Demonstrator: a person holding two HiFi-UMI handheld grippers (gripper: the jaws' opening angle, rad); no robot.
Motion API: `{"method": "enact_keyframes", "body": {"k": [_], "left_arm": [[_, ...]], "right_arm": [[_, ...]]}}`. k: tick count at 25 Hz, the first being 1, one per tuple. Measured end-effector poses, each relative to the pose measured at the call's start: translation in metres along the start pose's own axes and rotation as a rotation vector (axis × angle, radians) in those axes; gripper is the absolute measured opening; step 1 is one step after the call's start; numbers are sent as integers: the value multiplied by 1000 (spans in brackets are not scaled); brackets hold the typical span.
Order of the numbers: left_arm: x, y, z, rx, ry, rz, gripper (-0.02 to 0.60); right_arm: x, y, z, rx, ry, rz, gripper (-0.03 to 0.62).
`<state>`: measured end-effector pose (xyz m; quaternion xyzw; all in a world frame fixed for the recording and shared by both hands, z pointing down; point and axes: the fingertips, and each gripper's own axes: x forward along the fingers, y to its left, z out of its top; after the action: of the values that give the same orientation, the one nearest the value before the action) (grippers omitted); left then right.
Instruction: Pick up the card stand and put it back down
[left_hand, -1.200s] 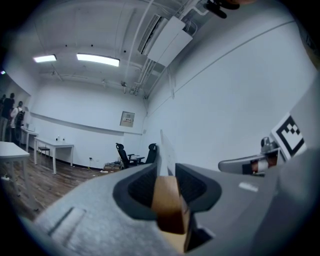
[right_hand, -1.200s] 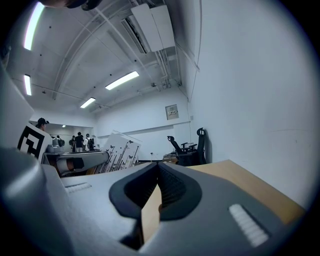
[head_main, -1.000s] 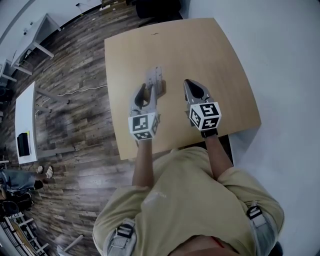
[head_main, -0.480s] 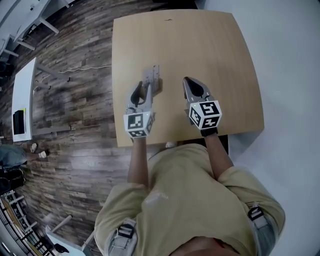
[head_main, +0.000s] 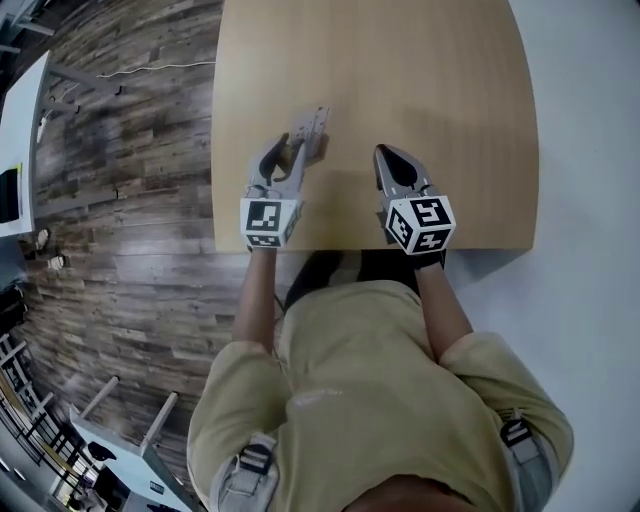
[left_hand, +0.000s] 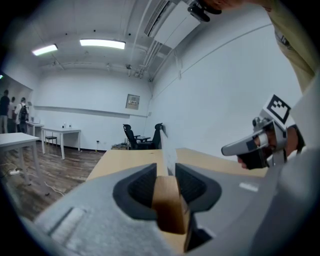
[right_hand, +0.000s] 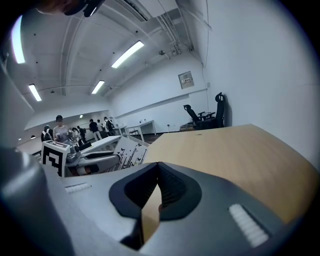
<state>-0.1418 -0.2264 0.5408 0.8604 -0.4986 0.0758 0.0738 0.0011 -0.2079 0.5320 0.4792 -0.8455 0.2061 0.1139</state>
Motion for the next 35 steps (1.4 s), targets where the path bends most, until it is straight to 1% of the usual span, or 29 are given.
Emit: {"method": "enact_keyframes", "body": {"k": [4,7,10,14,17,20,23,27,31,35], "left_arm": [[0,1,-35,-18,12,-50,116],[-4,-1,-54,-4,16,-83,116],[-5,-6,-62,37,16,-131,116],[-4,-15,-79,118,36,-218,116],[-14,-22,-96,148,46,-271,117],[-26,-28,-106,182,55,-307,117],[-37,-30,-118,202,84,-330,117],[-36,-25,-130,220,121,-350,118],[-36,-26,-156,251,208,-368,121],[-33,-24,-164,262,264,-381,121]], "right_arm": [[8,5,-28,14,39,2,5],[9,11,-46,16,64,8,5],[11,14,-60,20,89,22,5],[19,13,-78,31,112,19,5],[23,19,-89,21,120,22,5],[23,19,-90,29,114,11,5],[22,19,-90,34,111,3,5],[25,18,-93,42,118,1,5],[23,22,-97,42,109,2,5],[20,26,-89,39,96,1,5]]}}
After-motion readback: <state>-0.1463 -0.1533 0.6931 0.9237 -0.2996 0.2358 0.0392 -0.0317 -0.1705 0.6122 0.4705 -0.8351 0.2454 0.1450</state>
